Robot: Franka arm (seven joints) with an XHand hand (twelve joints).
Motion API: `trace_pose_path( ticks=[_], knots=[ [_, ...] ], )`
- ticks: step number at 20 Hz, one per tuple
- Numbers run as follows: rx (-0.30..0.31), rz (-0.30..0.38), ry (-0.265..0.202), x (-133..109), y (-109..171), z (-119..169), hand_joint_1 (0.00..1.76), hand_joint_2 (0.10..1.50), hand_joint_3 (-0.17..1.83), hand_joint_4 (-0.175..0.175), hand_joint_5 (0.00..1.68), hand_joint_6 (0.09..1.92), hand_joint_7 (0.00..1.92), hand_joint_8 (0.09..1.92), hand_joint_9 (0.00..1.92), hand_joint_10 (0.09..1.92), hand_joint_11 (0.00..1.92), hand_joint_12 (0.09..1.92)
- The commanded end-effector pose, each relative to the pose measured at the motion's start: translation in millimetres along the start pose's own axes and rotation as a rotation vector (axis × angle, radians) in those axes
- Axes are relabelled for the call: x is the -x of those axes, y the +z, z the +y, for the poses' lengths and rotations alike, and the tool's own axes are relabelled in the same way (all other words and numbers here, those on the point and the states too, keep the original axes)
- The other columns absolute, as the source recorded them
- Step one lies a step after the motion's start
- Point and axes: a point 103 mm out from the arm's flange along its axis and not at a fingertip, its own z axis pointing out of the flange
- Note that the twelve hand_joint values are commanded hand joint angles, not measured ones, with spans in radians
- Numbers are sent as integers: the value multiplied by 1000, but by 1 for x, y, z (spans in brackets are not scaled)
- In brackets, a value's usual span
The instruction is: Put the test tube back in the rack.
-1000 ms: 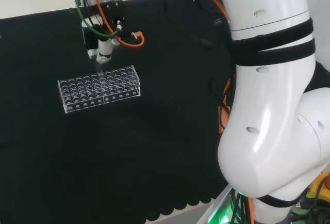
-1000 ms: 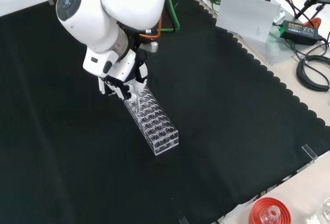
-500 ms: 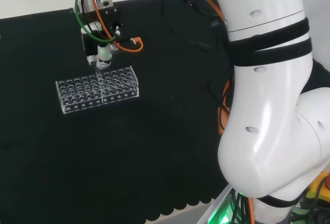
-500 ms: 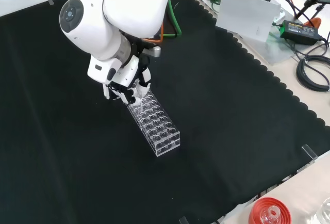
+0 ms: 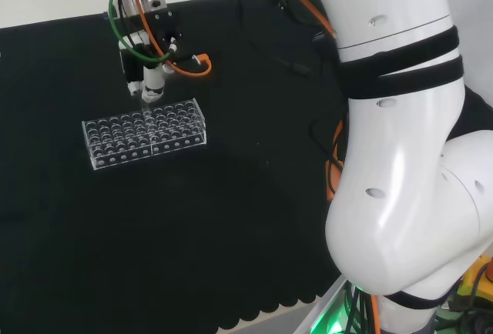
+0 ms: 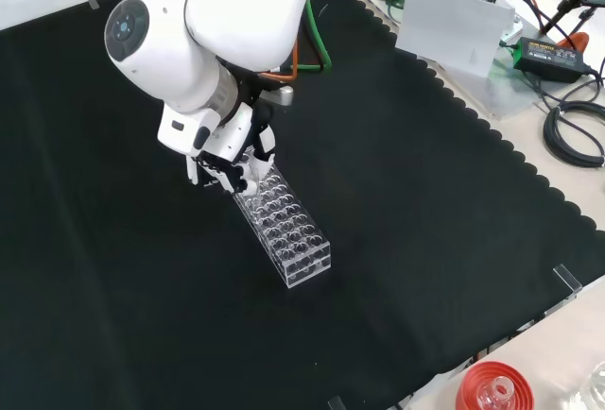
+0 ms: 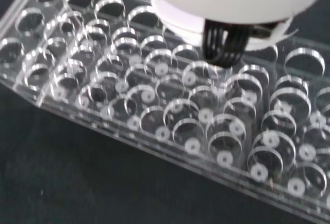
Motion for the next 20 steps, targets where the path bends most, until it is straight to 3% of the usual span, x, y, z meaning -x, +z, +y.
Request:
trace_pose_path(
  ticks=[1, 4, 10, 20],
  knots=[
    [-109, 49, -19, 6, 7, -1, 1212, 492, 714, -70, 609, 805, 930, 803, 1020, 807, 263, 1495],
    [-104, 54, -24, 8, 6, -3, 1158, 463, 715, -30, 395, 778, 666, 920, 805, 919, 158, 1545],
    [-88, 50, -27, 7, -3, -4, 1141, 465, 686, -9, 335, 688, 530, 952, 669, 957, 105, 1563],
    [71, 44, -36, 24, -65, -45, 1121, 473, 674, 5, 297, 608, 411, 961, 543, 986, 45, 1575]
  ],
)
